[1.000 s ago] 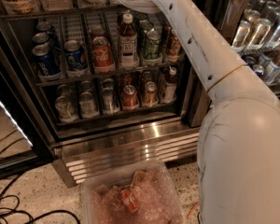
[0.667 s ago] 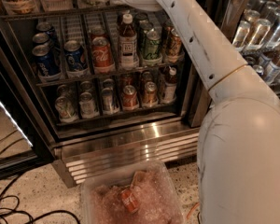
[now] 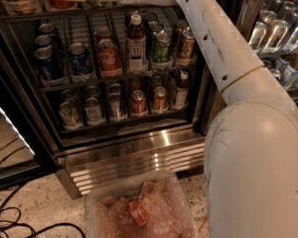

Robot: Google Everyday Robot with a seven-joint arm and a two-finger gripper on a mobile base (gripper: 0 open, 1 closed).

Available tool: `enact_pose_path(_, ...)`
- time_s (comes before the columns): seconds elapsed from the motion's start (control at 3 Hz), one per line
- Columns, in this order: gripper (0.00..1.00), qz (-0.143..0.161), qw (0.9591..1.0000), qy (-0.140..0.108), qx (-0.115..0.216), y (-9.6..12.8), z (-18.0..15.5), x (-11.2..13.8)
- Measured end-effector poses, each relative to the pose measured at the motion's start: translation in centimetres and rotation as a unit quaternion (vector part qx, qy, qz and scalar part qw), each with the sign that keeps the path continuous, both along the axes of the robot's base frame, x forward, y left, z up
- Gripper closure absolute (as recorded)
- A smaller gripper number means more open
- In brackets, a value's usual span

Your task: Pick coke can from top shelf of fridge

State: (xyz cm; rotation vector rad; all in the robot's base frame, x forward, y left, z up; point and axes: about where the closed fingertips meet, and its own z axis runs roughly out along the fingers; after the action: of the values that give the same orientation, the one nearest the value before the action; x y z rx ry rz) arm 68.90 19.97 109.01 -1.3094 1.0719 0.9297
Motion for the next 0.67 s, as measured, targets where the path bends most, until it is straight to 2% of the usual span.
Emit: enact_pose_path(0.67,1.0,0.058,0.9982,0.012,-0.012,-0.11,-1.06,-1.15)
